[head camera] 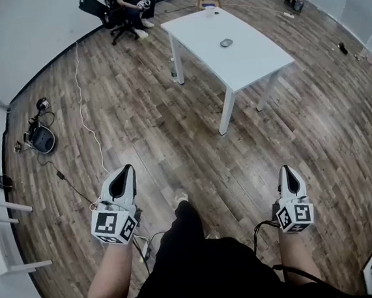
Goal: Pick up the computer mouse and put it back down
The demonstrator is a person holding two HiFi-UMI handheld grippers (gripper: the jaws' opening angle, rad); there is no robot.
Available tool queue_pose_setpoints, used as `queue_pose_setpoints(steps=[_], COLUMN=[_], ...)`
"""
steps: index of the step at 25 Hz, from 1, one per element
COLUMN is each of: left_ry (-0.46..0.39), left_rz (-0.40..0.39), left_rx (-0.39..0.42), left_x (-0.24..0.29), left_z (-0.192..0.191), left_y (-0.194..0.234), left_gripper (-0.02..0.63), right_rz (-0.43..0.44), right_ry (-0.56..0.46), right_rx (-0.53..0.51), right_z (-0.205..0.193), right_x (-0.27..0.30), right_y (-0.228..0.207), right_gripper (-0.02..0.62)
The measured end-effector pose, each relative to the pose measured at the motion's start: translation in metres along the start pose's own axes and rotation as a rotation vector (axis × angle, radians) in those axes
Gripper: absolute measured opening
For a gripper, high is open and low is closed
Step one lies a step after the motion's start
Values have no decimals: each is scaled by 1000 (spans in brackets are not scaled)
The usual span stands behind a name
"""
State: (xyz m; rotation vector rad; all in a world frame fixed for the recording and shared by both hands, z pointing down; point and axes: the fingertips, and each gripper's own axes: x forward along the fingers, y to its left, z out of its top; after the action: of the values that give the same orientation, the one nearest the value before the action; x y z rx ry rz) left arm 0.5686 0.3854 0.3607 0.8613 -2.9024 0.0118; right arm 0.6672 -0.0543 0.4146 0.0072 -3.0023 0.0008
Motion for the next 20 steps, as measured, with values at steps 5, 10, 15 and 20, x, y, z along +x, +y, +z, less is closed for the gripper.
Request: queue_pose_setpoints(steps=[5, 10, 15, 20], left_ry=[-21, -29, -23, -16], left_rz=[-34, -68, -97, -108], left_rx=[29, 15, 56, 46], left_x=[50, 105, 146, 179], left_z=[8, 24, 33, 34], left_y=[26, 61, 103, 144], left_gripper=[2, 2, 2, 2], right_rz=[-21, -46, 4, 3], right_ry=[18, 37, -1, -21], right_rx=[-25, -10, -25, -18], right_z=[2, 13, 43, 58], right_x=[39, 100, 172, 225], right_y=[0, 12, 52, 74], right_gripper=[2, 2, 2, 2])
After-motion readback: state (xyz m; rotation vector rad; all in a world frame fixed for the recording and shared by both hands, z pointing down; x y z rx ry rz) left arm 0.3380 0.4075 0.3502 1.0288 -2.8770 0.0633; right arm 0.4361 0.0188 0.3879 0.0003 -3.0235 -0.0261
